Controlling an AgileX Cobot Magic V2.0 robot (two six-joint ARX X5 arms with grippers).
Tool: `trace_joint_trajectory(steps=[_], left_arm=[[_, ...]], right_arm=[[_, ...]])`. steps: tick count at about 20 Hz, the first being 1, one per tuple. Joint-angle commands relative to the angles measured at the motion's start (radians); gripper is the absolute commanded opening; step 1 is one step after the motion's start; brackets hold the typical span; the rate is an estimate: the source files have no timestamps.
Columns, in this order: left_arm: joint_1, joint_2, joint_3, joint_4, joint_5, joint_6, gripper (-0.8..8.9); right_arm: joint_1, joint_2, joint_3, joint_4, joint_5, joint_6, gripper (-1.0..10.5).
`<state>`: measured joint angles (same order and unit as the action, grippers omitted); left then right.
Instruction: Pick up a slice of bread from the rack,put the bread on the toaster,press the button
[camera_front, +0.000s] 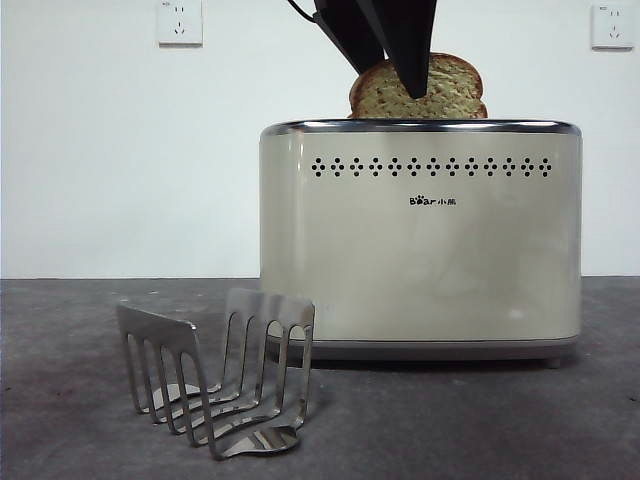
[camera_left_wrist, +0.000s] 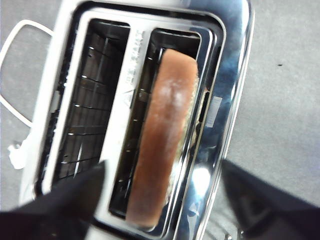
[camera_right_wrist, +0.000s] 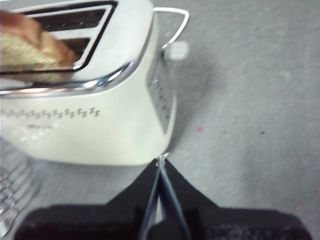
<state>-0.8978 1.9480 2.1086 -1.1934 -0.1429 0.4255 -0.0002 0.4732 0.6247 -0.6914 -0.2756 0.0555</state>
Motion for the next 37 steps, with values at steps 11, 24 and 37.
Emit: trace_joint_trajectory(steps=[11,24,37], left_arm=[[0.004,-0.425,-0.007,-0.124,0.023,-0.325,-0.08],[0.005,-0.683,-0.007,-0.126,0.137,-0.452,-0.08],[0.005,-0.702,-0.007,-0.126,0.150,-0.458,-0.08]], right_arm=[[-0.009,0.527,0.298,0.062,-0.103,0.054,-0.1],[-0.205,1.180,0.600,0.032,-0.761,0.047,-0.1],[-0.203,1.276,0.600,0.009,-0.700,0.010,-0.1]])
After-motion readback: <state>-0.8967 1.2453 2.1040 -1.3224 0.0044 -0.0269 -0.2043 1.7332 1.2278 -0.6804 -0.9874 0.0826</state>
